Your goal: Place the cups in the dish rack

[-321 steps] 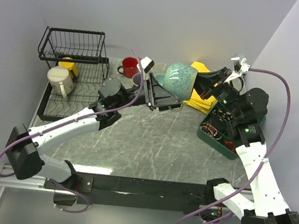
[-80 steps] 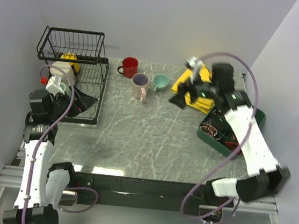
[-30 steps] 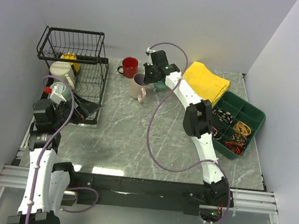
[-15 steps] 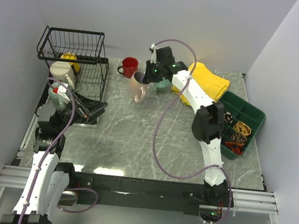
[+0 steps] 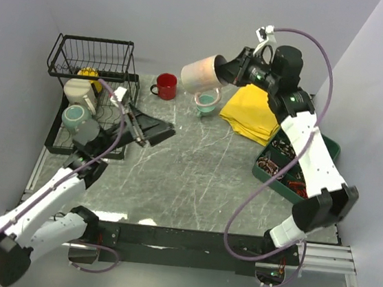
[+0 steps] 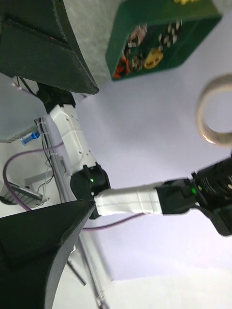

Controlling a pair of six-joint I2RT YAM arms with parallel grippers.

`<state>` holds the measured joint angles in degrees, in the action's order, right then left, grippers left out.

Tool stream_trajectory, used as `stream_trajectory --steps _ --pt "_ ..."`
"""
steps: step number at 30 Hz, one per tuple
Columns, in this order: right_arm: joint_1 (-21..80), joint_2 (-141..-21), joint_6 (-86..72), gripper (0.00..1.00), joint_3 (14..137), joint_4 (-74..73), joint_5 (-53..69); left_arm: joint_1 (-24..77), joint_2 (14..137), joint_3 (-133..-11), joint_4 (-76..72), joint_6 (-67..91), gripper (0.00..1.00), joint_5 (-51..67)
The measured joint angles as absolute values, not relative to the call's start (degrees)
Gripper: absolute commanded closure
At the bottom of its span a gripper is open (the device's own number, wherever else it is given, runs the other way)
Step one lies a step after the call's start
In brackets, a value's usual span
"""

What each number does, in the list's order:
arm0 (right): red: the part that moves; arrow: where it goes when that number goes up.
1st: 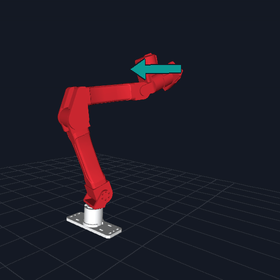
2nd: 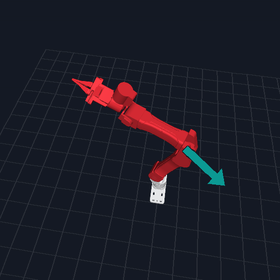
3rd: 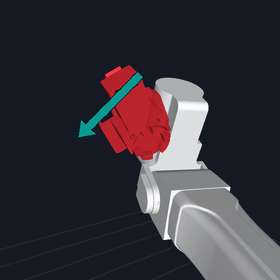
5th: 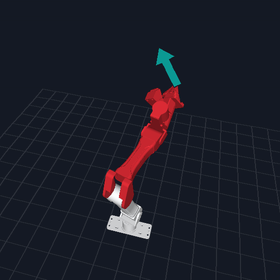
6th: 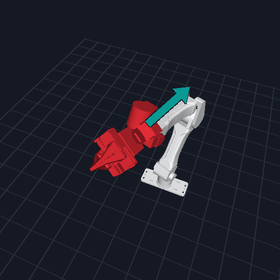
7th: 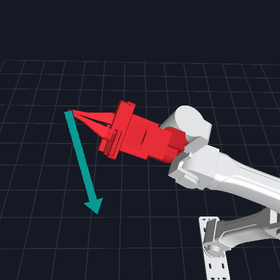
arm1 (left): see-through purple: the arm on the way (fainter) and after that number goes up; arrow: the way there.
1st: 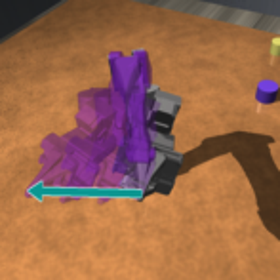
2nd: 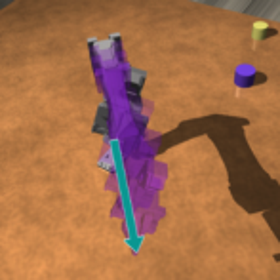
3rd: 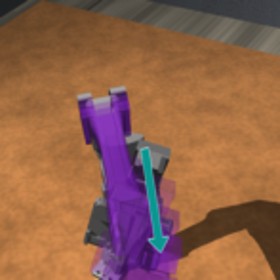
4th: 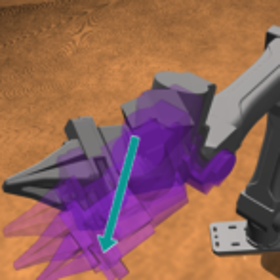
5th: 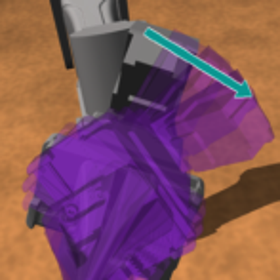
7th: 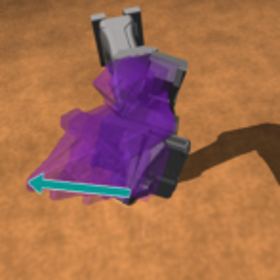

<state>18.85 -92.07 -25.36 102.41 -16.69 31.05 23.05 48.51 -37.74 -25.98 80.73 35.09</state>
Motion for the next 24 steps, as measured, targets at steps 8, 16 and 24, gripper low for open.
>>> stream_trajectory --steps 8,16,24 --pt "19.59 -79.44 -32.86 1.0 84.23 -5.43 41.19 38.44 61.49 -48.14 -34.24 79.55 0.04 27.44" --pt "17.93 -73.41 -43.62 1.0 75.83 9.1 44.42 42.63 64.34 -52.38 -37.3 77.65 0.04 23.73" --pt "15.09 -73.34 -50.37 1.0 77.34 16.99 45.39 43.72 63.24 -53.1 -36.45 76.12 0.04 22.57"
